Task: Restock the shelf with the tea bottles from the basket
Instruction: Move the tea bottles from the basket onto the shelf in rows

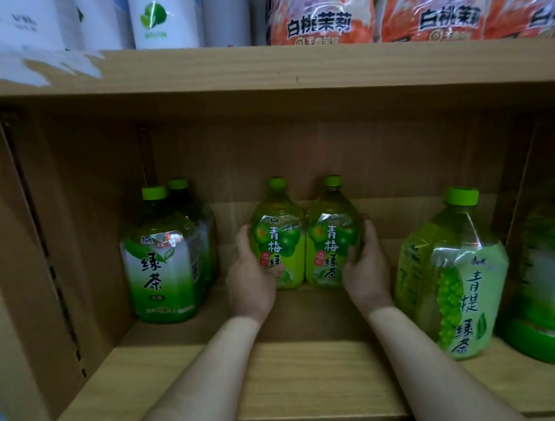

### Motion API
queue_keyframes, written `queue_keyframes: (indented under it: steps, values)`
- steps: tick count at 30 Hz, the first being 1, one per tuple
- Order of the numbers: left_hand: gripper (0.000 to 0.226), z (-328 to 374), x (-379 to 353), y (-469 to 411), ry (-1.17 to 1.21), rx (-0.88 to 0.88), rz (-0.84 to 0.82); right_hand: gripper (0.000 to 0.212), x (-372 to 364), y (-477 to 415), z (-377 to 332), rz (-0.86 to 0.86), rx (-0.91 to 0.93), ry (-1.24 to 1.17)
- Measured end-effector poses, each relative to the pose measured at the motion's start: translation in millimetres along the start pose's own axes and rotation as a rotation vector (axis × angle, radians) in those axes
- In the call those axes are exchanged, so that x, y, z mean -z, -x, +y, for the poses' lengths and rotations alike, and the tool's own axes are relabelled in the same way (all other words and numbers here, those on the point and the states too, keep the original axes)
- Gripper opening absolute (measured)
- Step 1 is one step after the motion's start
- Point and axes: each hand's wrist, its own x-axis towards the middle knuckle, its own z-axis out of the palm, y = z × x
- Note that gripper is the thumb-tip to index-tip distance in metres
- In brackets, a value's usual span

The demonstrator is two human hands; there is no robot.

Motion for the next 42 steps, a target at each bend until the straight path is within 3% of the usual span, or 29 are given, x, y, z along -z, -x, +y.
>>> queue_keyframes:
  steps: [8, 12, 14, 17, 19, 23, 27, 31, 36, 42]
  values:
    - [0.093, 5, 3, 3, -0.030, -0.023, -0.071, 0.100, 2, 11, -15, -0.313, -0.100, 0.133]
    - [0.090, 14, 10, 5, -0.017, 0.068, -0.110, 0.092, 35, 33, -59, -0.345, 0.119, 0.240]
    - [0.090, 29, 15, 8, -0.121, 0.053, -0.089, 0.080, 72, 45, -78, -0.220, 0.325, 0.192]
    - [0.091, 67, 22, 24, -0.039, -0.178, -0.133, 0.057, 124, 49, -83, 0.171, 0.498, 0.243]
    - [0.084, 96, 27, 47, 0.050, -0.347, -0.271, 0.055, 147, 45, -74, 0.289, 0.426, 0.317]
    - [0.073, 128, 13, 97, 0.084, -0.465, -0.467, 0.082, 159, 42, -51, 0.118, 0.121, 0.411]
    - [0.079, 132, -10, 125, 0.108, -0.362, -0.515, 0.108, 159, 45, -26, -0.172, -0.077, 0.530]
    - [0.069, 123, -9, 126, 0.100, -0.290, -0.529, 0.111, 151, 37, -20, -0.165, -0.064, 0.594]
    - [0.063, 102, 0, 96, -0.161, -0.304, -0.518, 0.109, 118, 3, -18, -0.260, -0.223, 0.495]
    - [0.071, 90, -5, 50, -0.523, -0.377, -0.448, 0.098, 86, -25, -4, -0.240, -0.151, 0.423]
